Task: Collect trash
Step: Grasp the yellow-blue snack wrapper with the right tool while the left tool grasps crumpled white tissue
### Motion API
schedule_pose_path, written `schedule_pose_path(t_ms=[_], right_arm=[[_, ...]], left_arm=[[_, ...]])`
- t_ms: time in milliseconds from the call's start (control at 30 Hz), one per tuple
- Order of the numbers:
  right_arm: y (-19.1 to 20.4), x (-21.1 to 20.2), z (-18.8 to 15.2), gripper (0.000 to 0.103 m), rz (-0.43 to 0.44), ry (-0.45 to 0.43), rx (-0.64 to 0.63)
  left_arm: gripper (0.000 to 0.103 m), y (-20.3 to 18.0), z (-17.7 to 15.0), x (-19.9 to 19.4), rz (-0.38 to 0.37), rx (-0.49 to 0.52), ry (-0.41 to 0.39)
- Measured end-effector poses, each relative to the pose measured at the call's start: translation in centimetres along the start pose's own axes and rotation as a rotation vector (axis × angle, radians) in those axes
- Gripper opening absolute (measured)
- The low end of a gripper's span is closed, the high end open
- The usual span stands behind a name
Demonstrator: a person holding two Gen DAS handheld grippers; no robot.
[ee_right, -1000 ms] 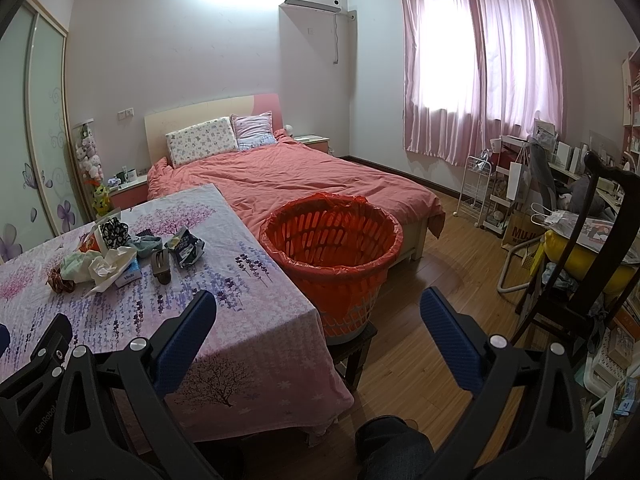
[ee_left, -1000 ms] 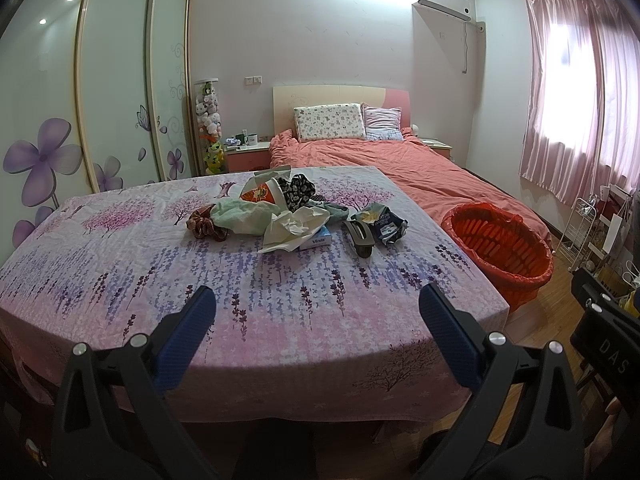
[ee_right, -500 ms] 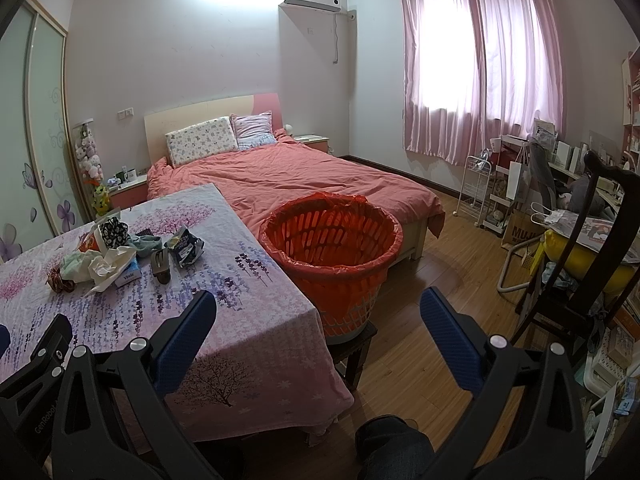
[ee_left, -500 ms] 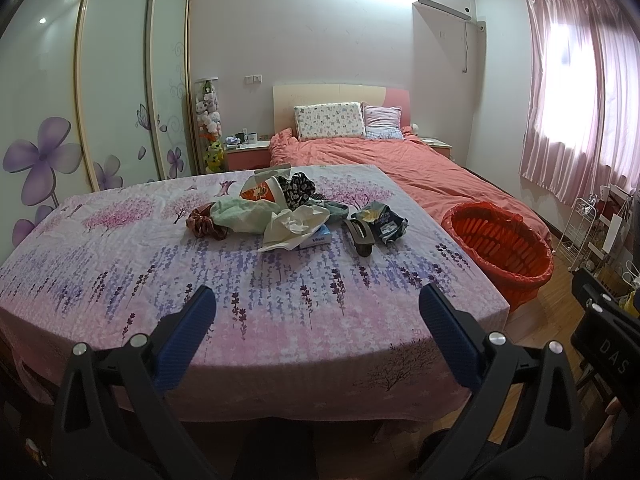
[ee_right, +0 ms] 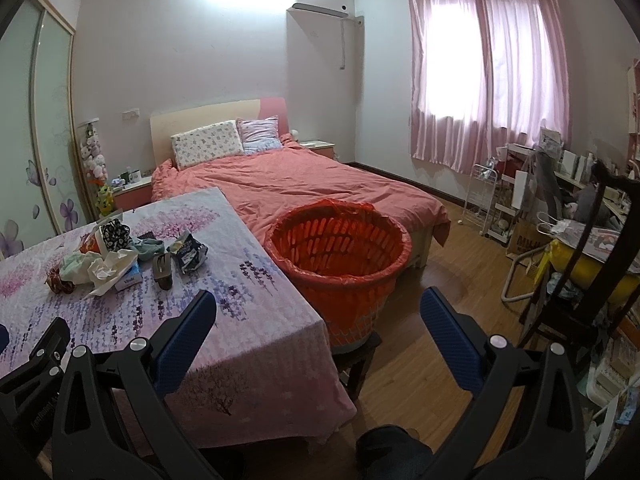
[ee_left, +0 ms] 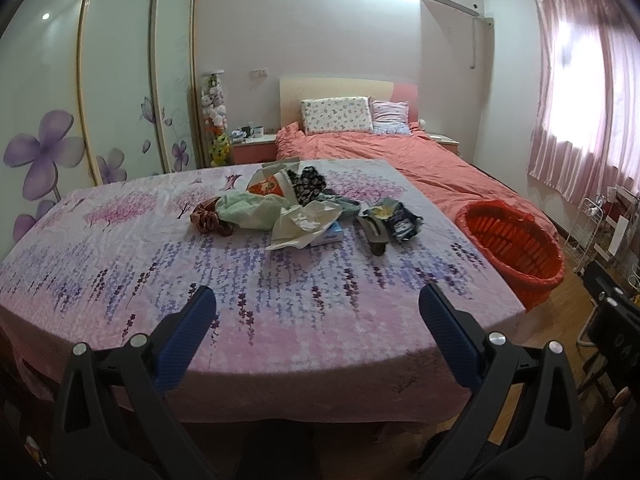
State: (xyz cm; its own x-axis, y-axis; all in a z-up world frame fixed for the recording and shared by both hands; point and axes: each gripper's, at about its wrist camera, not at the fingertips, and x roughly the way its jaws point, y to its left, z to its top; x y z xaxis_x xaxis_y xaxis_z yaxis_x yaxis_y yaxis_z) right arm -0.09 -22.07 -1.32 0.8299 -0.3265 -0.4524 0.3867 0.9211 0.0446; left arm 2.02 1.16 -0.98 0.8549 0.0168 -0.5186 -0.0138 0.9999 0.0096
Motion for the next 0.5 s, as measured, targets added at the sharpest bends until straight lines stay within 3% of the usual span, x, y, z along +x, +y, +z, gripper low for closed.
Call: schedule_pose_path(t_ms=[333,500], right_arm=[[3.9,6.3,2.1,0.101,0.159,0.054,-0.077],[7.1,10.5,3.5,0.097,0.259,0.078,-0.117]], left_arm=[[0.097,4.3,2.3,6.5,0.061,-0.068,0.048],[0.096,5.7,4.4,10.4,0.04,-0.092,0.065]])
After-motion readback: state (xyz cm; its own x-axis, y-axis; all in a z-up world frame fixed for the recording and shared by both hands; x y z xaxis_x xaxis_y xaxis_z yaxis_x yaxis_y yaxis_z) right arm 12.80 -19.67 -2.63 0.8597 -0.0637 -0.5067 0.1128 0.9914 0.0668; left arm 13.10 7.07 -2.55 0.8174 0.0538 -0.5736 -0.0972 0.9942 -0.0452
